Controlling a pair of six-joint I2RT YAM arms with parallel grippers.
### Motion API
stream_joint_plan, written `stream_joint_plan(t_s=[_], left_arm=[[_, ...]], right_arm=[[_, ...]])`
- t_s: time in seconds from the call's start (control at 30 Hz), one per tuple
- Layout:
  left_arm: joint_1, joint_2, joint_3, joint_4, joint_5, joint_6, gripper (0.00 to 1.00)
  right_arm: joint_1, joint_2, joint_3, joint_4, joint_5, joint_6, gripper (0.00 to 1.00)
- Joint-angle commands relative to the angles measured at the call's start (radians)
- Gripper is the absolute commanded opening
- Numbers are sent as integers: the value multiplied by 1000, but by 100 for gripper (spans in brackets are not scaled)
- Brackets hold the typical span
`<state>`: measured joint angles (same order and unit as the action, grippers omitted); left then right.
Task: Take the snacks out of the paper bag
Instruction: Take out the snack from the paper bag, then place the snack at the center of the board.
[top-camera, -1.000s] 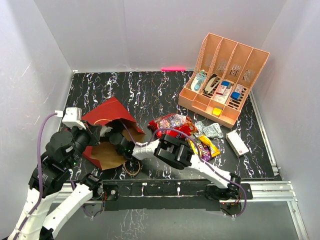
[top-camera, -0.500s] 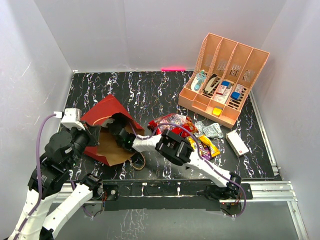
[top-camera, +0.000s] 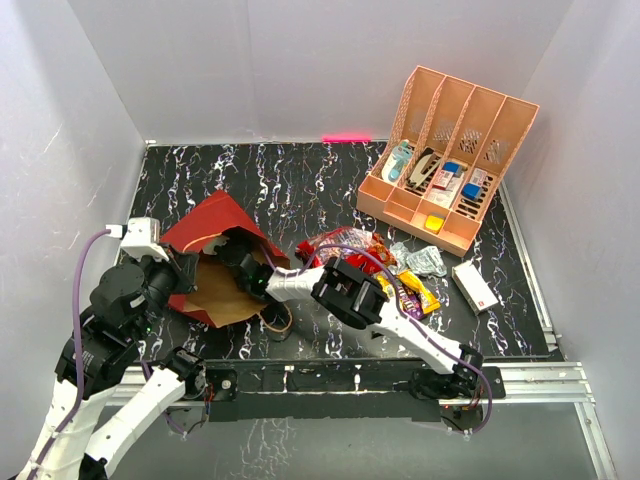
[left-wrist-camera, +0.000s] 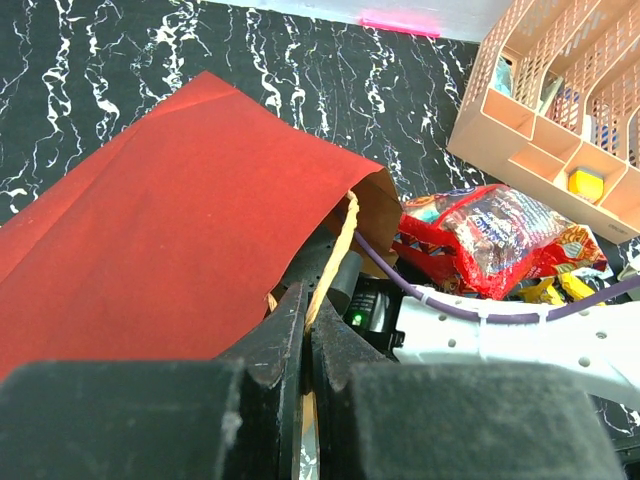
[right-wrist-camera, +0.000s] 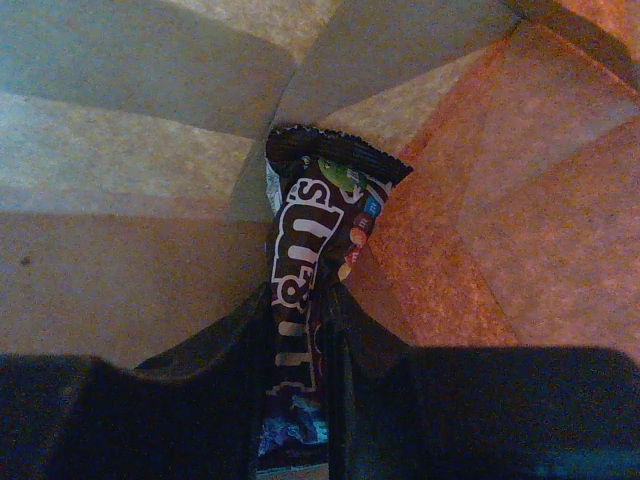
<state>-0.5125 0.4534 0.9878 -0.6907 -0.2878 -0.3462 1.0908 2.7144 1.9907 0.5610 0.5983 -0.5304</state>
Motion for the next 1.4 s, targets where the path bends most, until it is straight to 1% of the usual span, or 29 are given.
stream_joint_plan(t_s=[0.0, 0.1, 0.2, 0.43, 0.6, 0.77, 0.87, 0.97, 1.2, 1.3, 1.37], left_arm=[[-3, -12, 23, -4, -12, 10, 0], [-2, -3, 29, 7, -30, 10, 0], [-2, 12, 40, 20, -51, 15, 0], [-3, 32, 49, 39, -94, 32, 0], [-3, 48, 49, 46, -109, 37, 0], [-2, 77, 70, 56, -97, 17, 0], [-2, 93, 78, 72, -84, 5, 0], [-2, 119, 91, 87, -83, -2, 0], [-2, 200, 140, 134, -94, -21, 0], [-2, 251, 188, 171, -97, -24, 0], [-3, 293, 240, 194, -102, -11, 0]], right_arm=[[-7, -99, -91, -9, -36, -18, 20], [27, -177, -195, 41, -66, -36, 20], [68, -269, -310, 66, -77, -14, 20], [162, -488, -589, 64, -56, 118, 21], [228, -627, -723, 53, -45, 208, 21], [271, -785, -850, 7, -21, 276, 21], [280, -906, -917, -85, 4, 320, 21], [283, -1049, -954, -230, 28, 344, 21], [291, -1339, -952, -580, 134, 451, 24], [291, -1445, -955, -718, 181, 525, 24], [291, -1488, -959, -819, 213, 579, 24]])
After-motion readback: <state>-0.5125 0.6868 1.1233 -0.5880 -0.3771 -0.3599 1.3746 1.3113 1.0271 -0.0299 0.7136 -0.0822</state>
